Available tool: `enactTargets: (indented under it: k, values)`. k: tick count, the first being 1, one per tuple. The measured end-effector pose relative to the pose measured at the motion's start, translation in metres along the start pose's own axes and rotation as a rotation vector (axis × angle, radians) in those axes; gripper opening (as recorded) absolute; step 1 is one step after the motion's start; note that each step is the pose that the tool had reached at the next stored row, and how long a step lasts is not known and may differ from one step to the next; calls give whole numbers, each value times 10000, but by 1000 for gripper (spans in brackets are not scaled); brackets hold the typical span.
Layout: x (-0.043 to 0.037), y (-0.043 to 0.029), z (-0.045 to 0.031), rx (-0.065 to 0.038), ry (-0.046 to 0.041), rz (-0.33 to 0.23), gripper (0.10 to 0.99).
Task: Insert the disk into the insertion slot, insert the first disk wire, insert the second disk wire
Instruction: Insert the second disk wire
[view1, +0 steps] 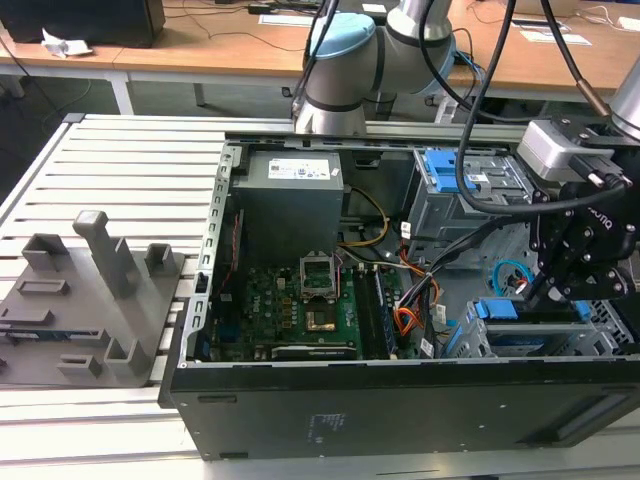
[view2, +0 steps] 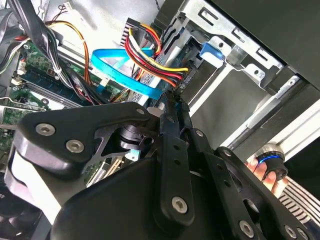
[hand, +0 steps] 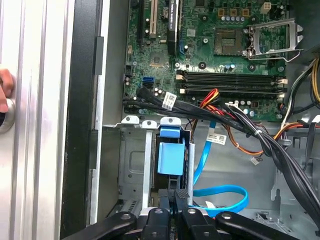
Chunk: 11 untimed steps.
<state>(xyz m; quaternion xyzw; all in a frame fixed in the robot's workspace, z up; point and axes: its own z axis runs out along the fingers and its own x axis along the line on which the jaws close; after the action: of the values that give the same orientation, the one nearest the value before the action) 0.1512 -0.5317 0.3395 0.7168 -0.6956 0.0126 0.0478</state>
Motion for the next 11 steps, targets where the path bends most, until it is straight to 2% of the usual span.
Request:
enactTargets:
  k: [5, 11]
  values:
    - [-3, -7, 37, -1, -1, 10, 161]
    - [-4, -8, 41, -1, -6, 9, 161]
